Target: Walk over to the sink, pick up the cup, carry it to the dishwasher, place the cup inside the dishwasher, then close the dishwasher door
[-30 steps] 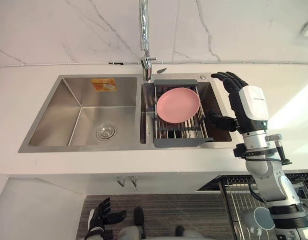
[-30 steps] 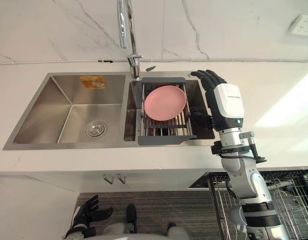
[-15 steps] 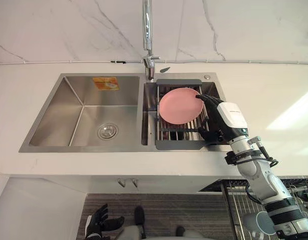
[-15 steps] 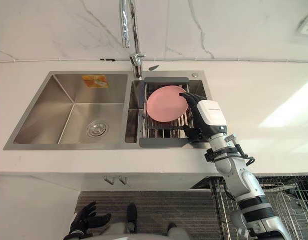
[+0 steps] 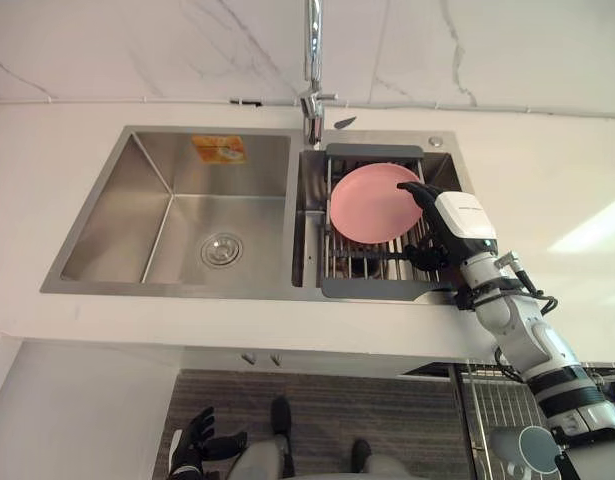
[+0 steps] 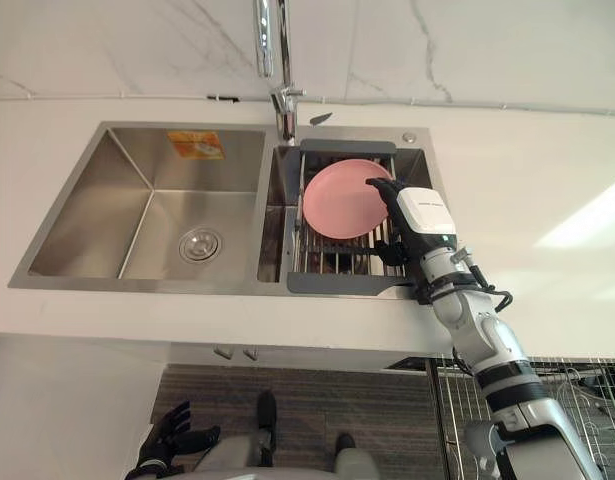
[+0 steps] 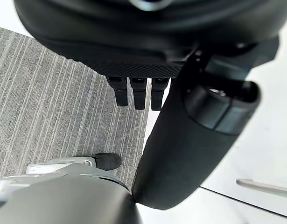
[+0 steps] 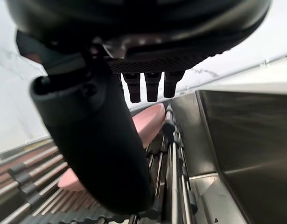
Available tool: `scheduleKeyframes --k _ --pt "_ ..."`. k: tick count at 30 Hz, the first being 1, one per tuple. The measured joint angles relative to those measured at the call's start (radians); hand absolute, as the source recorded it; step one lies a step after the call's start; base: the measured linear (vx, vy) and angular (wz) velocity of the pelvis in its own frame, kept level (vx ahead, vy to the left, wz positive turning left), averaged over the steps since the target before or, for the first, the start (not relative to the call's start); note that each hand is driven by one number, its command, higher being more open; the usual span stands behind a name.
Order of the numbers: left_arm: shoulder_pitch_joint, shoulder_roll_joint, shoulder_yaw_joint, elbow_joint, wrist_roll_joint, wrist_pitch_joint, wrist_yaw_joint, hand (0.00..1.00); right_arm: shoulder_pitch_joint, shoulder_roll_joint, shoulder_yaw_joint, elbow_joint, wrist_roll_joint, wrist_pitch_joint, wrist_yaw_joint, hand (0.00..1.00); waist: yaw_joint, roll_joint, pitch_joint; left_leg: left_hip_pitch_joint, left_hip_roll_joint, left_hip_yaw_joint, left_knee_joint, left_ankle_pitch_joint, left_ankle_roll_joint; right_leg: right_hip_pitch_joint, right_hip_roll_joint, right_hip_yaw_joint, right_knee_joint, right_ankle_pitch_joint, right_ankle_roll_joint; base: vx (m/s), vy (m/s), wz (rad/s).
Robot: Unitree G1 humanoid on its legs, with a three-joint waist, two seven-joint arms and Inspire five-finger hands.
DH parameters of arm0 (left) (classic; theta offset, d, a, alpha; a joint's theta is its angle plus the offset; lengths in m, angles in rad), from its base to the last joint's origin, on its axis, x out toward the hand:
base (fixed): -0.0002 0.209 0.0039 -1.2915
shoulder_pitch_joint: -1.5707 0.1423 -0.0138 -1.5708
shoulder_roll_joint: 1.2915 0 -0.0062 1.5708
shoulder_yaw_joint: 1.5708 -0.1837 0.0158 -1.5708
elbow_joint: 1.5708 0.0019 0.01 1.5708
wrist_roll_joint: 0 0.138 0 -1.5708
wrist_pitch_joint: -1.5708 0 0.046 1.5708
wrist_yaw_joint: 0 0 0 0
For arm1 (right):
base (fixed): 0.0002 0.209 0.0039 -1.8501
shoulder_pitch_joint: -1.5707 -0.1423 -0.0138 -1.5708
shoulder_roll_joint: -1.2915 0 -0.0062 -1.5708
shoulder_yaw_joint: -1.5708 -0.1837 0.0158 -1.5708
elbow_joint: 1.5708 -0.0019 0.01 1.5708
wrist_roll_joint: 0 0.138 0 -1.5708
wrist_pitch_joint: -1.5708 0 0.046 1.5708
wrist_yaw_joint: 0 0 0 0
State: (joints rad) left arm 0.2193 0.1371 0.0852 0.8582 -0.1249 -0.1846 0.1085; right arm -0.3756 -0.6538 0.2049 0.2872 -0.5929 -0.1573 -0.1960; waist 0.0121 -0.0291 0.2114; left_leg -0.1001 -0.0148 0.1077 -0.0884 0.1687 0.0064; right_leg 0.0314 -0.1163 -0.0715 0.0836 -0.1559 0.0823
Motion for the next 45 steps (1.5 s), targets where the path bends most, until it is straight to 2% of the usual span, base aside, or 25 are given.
scheduleKeyframes --k 5,6,19,29,32,35,39,45 --pt "-0.006 0.001 0.003 -0.027 -0.005 -0.007 0.001 0.9 -0.074 -0.009 0.003 0.021 -0.018 0.012 -0.002 0.9 0.003 -0.005 0.035 -0.012 -0.005 -0.004 0.0 -0.002 0.003 -0.009 -0.005 -0.007 0.003 -0.001 0.002 0.02 0.005 0.04" --pt "-0.009 0.001 0.004 -0.027 -0.005 -0.007 0.002 0.9 -0.091 -0.009 0.009 0.027 -0.022 0.018 -0.002 0.3 0.004 -0.005 0.035 -0.018 -0.003 -0.003 0.0 -0.002 0.003 -0.017 -0.004 -0.007 0.009 -0.001 0.002 0.0 0.0 0.0" --pt "-0.057 -0.01 0.004 -0.034 -0.016 -0.017 0.003 0.9 -0.193 -0.007 0.036 0.053 -0.04 0.036 -0.03 0.3 0.027 0.01 0.058 -0.037 0.006 0.004 0.0 0.005 0.007 -0.053 0.002 -0.007 0.042 -0.002 0.0 -0.02 0.001 -0.02" --pt "-0.057 -0.011 0.004 -0.037 -0.015 -0.017 0.006 0.9 -0.193 -0.015 0.036 -0.059 -0.06 0.028 -0.039 0.3 0.019 0.01 0.058 -0.028 0.006 0.007 0.0 0.01 0.008 -0.046 0.002 -0.005 0.042 -0.002 0.0 0.0 0.0 0.0" --pt "-0.057 -0.012 0.004 -0.038 -0.014 -0.017 0.005 0.9 -0.191 -0.043 0.036 -0.127 -0.067 -0.002 -0.041 0.3 0.014 0.01 0.058 -0.022 0.006 0.01 0.0 0.01 0.008 -0.042 0.002 -0.002 0.042 -0.002 0.0 0.0 -0.001 -0.01" --pt "-0.057 -0.011 0.005 -0.04 -0.012 -0.016 0.005 0.9 -0.152 -0.092 0.035 -0.227 -0.078 -0.031 -0.049 0.3 0.012 0.009 0.058 -0.004 0.007 0.013 -0.001 0.008 0.007 -0.027 0.002 0.0 0.042 -0.002 0.0 0.0 0.0 0.0" --pt "-0.055 -0.011 0.005 -0.041 -0.011 -0.015 0.005 0.9 -0.074 -0.101 0.009 -0.324 -0.079 -0.063 -0.058 0.3 0.001 0.007 0.056 0.009 0.008 0.02 -0.005 0.007 0.006 -0.018 0.002 0.007 0.04 -0.003 -0.001 -0.03 -0.001 -0.07" --pt "-0.044 -0.004 0.006 -0.04 -0.01 -0.01 0.001 0.9 0.141 -0.09 -0.141 -0.434 -0.079 -0.074 -0.066 0.3 -0.015 -0.013 0.039 0.037 0.009 0.032 -0.006 0.007 0.006 0.003 0.002 0.018 0.04 -0.003 -0.001 -0.01 0.001 -0.06"
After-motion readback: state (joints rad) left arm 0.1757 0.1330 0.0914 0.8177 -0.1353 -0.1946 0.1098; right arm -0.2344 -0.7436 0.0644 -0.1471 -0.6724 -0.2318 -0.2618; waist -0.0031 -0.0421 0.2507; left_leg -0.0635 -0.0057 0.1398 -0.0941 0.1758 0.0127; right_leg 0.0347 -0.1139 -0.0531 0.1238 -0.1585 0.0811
